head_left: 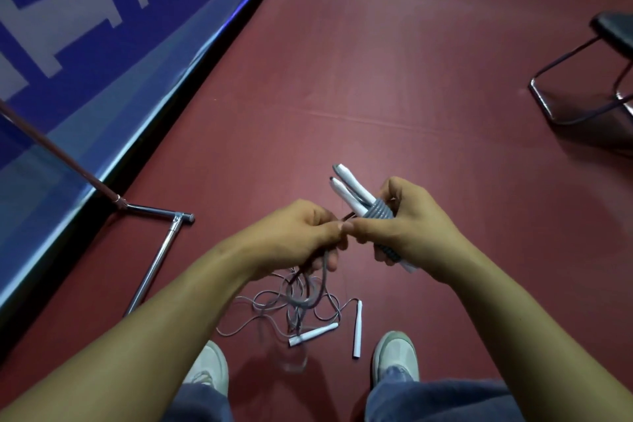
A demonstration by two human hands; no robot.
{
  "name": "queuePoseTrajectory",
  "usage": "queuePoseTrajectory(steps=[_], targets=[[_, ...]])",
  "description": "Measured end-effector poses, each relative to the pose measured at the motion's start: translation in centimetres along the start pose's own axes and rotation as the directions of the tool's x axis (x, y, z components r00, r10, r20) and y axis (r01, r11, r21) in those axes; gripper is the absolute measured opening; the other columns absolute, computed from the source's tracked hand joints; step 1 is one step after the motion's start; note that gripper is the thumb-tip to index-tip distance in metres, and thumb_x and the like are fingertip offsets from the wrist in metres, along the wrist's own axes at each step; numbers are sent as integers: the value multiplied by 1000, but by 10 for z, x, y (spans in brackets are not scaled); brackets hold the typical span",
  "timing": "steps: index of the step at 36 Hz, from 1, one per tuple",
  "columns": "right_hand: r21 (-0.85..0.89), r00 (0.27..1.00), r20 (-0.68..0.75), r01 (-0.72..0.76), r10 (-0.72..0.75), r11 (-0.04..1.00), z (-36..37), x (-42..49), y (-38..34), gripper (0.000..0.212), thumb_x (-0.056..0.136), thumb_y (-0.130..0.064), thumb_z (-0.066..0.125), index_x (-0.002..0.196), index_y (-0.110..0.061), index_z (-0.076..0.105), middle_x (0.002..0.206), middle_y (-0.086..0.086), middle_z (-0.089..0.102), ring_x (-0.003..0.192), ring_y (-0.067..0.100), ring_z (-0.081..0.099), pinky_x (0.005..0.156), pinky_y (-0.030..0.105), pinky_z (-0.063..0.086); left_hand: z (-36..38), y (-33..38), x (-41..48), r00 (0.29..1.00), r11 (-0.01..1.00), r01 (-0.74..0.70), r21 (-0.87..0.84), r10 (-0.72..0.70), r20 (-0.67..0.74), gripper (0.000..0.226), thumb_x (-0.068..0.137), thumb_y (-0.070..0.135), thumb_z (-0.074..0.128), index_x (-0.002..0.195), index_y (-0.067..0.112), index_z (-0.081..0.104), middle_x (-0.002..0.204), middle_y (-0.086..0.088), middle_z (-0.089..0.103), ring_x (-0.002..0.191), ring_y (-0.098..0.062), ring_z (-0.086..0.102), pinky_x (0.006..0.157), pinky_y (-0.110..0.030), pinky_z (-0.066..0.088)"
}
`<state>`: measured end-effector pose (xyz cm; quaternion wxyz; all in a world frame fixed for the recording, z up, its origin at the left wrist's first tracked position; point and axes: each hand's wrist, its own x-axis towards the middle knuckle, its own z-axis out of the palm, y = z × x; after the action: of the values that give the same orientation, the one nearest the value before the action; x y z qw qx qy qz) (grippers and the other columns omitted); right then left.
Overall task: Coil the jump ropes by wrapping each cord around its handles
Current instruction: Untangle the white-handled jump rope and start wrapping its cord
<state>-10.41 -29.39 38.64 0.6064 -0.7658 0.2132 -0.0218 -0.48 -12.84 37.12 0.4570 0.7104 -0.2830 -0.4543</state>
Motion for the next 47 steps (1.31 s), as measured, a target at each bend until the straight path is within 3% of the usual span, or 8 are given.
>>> queuePoseTrajectory(steps=[4,8,18,21,30,38,43,47], targets=[[-142,1000,7,6,-5,990,-1,-1,0,65,67,-22,95,93,-1,39,54,13,61,43,24,55,41,33,41,-5,6,-9,1000,999,18,-50,-18,-6,32,108,21,47,83,7,63,54,-7,55,66,-26,53,65,-32,42],[-252,999,1,34,-34,967,-1,-2,-4,73,54,-27,101,91,-4,42,64,8,63,42,19,53,38,29,41,2,10,-13,991,985,134,-113,-134,5,34,108,19,43,81,7,59,50,0,41,47,-17,47,48,-25,39],[-313,998,-18,52,-61,948,2,-3,-3,69,54,-29,101,89,-9,45,71,8,67,44,19,54,38,31,43,2,22,-24,968,972,225,-64,-216,126,32,110,20,40,95,-2,58,63,-19,63,56,-30,67,54,-37,59],[-452,991,-65,73,-114,889,4,-2,2,69,51,-41,100,83,-19,43,73,8,64,55,32,54,45,43,49,5,22,-23,950,960,277,-49,-266,160,34,110,23,40,96,-3,57,72,-27,67,61,-34,69,59,-40,59],[-729,933,-63,200,-355,655,22,-8,8,54,68,-47,73,87,-19,30,58,-1,38,62,40,32,46,34,25,9,37,-29,921,899,332,-284,-244,306,30,106,17,37,89,-1,55,74,-27,70,57,-34,71,42,-25,54],[-775,916,53,289,-398,562,24,-13,7,38,62,-50,43,85,-24,28,56,2,37,62,38,30,44,29,20,-1,43,-22,939,703,333,-628,-187,289,30,90,23,50,83,-3,64,69,-24,71,60,-37,73,44,-27,57],[-833,931,74,254,-357,491,27,-14,10,47,67,-50,59,111,-32,58,71,5,64,75,39,61,57,34,45,-13,35,-12,958,456,262,-850,-17,286,57,86,43,50,94,-11,66,85,-27,72,76,-40,71,61,-36,62],[-809,920,143,320,-364,493,33,-17,13,39,63,-50,59,93,-27,48,61,-1,56,67,37,57,55,35,48,-20,35,-9,983,286,115,-951,103,150,77,95,62,37,111,-11,55,107,-31,68,101,-47,70,66,-34,62]])
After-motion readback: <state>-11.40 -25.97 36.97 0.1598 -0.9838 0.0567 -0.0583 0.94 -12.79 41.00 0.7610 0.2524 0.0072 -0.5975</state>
